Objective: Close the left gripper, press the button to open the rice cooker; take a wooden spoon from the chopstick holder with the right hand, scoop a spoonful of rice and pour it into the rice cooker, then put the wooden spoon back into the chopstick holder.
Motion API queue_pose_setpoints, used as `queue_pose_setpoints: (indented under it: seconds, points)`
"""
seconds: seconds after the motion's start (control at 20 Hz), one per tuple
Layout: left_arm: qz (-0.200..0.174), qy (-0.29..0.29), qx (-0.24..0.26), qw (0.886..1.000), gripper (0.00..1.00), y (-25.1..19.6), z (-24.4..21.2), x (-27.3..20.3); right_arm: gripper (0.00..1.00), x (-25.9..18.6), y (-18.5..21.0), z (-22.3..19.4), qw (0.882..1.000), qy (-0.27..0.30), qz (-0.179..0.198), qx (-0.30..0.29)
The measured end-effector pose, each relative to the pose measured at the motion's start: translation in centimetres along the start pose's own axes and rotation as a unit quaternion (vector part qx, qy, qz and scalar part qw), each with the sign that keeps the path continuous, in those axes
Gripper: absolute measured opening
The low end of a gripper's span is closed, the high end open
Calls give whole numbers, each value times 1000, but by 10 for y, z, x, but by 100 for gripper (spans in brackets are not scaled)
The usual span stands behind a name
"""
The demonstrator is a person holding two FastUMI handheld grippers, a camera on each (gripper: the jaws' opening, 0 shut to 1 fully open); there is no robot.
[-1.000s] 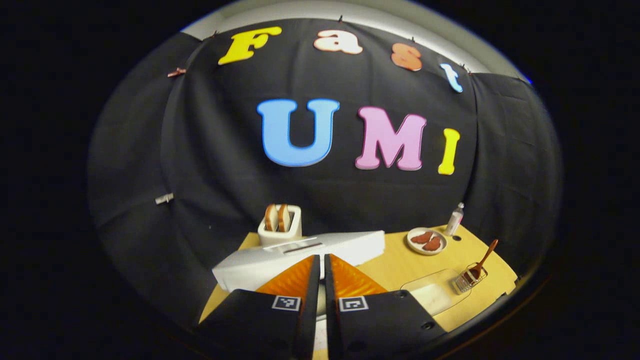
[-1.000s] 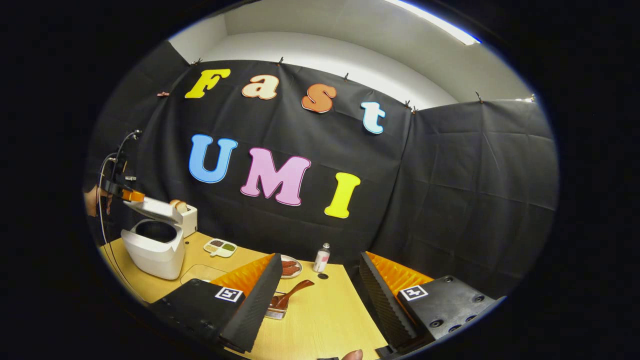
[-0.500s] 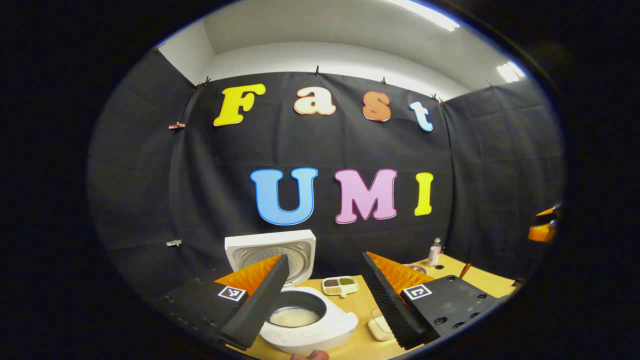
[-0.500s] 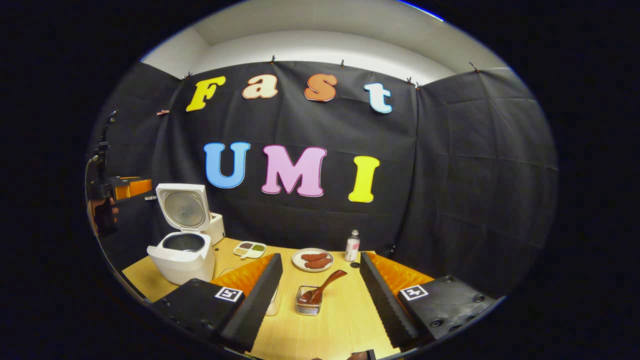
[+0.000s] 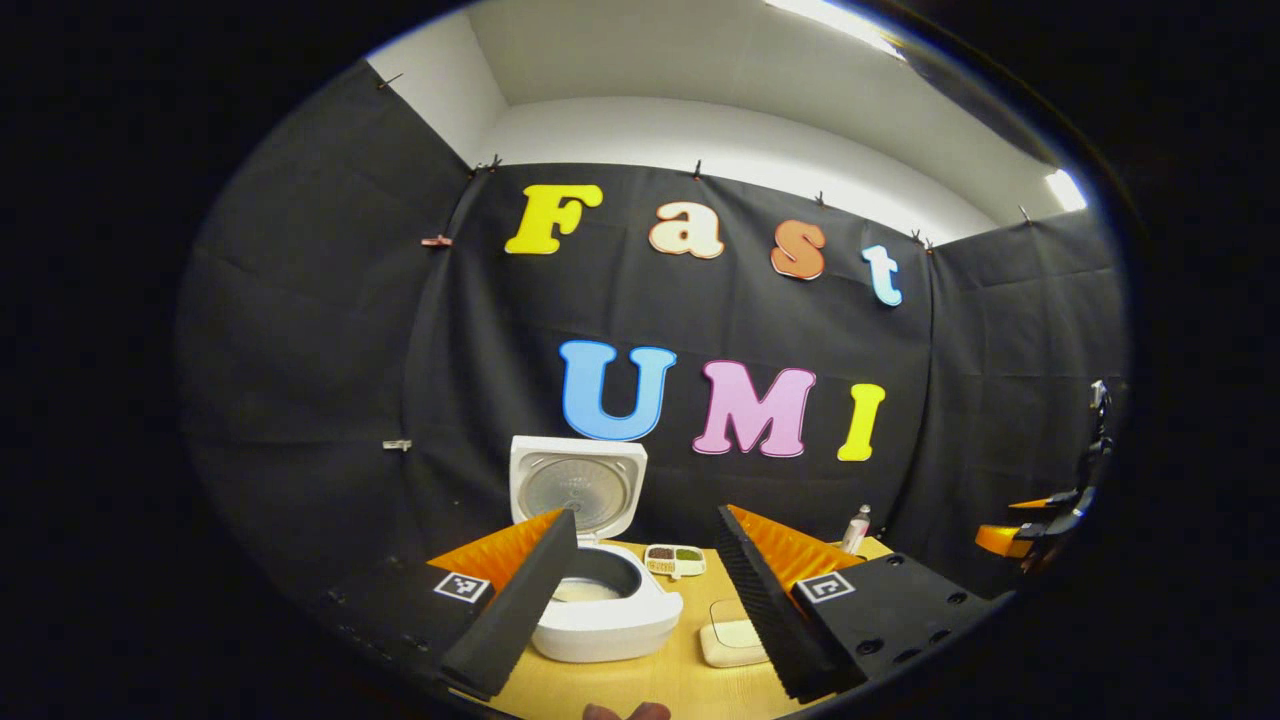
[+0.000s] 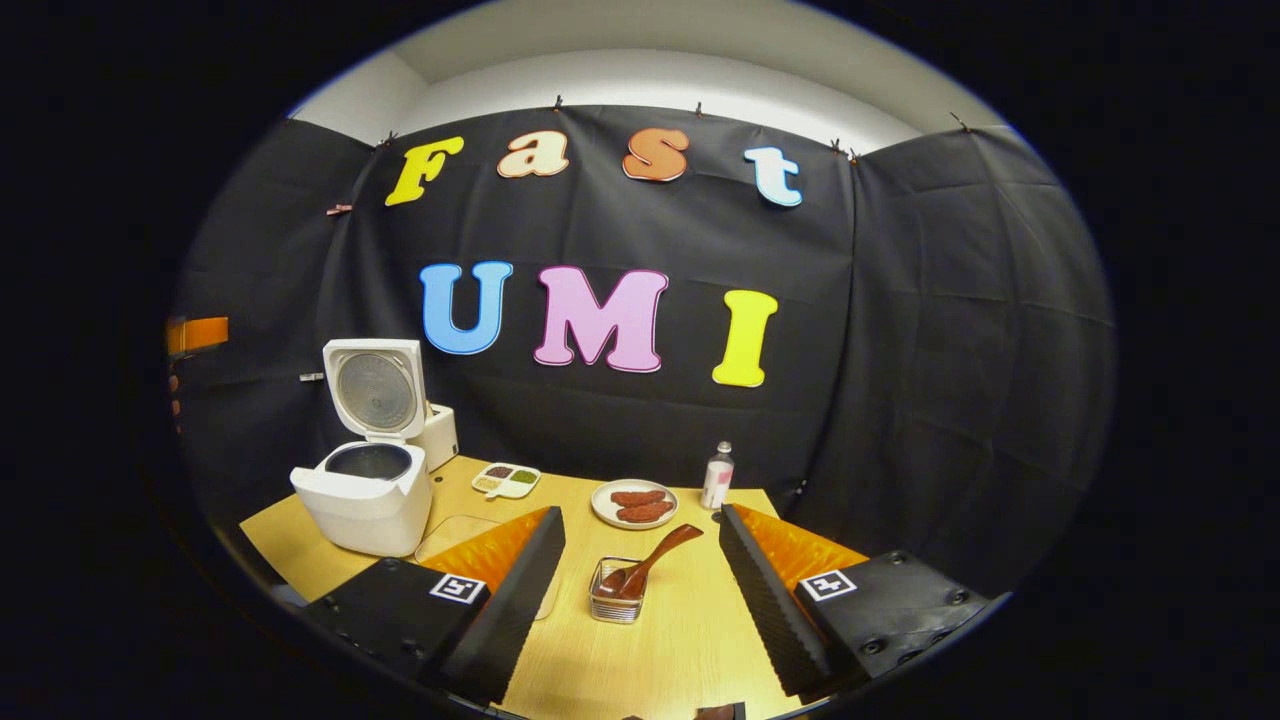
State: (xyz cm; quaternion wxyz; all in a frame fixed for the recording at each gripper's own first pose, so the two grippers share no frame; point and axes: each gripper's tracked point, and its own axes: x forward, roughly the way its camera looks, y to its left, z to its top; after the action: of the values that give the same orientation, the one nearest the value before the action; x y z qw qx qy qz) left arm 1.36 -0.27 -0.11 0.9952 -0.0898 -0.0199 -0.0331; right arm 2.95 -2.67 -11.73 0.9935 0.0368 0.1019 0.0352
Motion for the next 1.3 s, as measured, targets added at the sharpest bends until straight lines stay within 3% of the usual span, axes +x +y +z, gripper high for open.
queue_pose_setpoints:
  seconds: [0.2,0.55,1.15,1.3]
  points:
    - [45,18,-13,999,95,23,-15,-21,98,29,0,-33,999,36,17,11]
    - [78,41,-20,996,95,39,-25,-38,98,89,0,-88,993,101,27,64]
    - [76,85,24,993,94,14,-35,-29,98,180,-10,-181,977,174,33,116]
    - [69,104,8,992,94,5,-49,-27,88,202,-16,-197,973,190,30,125]
